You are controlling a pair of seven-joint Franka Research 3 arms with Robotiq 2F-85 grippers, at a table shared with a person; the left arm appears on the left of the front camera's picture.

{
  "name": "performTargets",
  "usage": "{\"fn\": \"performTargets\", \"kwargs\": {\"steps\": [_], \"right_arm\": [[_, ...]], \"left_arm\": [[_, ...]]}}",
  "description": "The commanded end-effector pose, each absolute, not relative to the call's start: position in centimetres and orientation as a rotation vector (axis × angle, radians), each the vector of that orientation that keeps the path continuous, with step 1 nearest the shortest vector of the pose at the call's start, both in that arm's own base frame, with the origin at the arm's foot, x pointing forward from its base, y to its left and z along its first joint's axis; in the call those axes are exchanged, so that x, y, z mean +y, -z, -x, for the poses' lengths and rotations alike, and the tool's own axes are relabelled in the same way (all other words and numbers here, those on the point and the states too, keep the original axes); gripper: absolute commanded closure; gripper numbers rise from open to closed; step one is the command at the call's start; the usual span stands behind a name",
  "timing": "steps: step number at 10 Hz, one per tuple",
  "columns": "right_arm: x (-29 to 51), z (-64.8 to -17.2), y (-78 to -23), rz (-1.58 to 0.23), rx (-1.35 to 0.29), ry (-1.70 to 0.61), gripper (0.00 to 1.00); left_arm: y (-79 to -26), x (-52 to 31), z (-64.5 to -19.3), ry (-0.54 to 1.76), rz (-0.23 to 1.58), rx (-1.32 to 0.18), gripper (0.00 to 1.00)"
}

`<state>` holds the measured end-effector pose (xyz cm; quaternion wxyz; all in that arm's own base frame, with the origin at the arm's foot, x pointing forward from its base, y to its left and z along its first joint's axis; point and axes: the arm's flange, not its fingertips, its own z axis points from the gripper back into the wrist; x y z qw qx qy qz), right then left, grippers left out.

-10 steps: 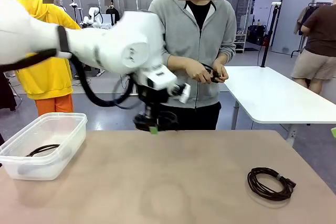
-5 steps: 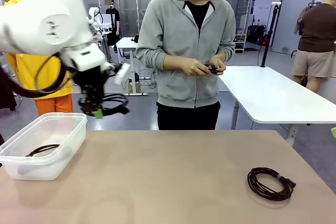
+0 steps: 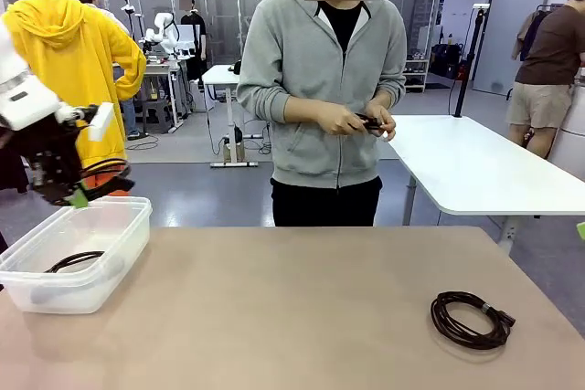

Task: Organize and store the cables.
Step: Place the Power Cable into the Organizing box.

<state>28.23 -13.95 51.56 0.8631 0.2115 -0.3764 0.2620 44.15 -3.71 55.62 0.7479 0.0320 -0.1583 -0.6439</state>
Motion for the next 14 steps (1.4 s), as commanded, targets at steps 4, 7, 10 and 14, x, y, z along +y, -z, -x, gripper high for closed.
{"fn": "performTargets", "kwargs": {"steps": [4, 7, 10, 14], "right_arm": [[-14.2, -28.2, -51.5, -0.45, -0.796, -0.568, 0.0], [-14.2, -28.2, -51.5, -0.45, -0.796, -0.568, 0.0], [-14.2, -28.2, -51.5, -0.45, -0.796, -0.568, 0.0], [-14.2, -28.2, -51.5, -0.45, -0.796, -0.568, 0.0]], "left_arm": [[-49.7, 1.3, -49.7, 1.308, -0.081, -0.227, 0.83], [-45.4, 2.0, -51.4, 1.304, 0.0, -0.178, 0.83], [-42.1, 3.2, -52.4, 1.219, 0.013, -0.187, 0.81], [-42.2, 2.3, -52.4, 1.23, -0.001, -0.173, 0.11]]}}
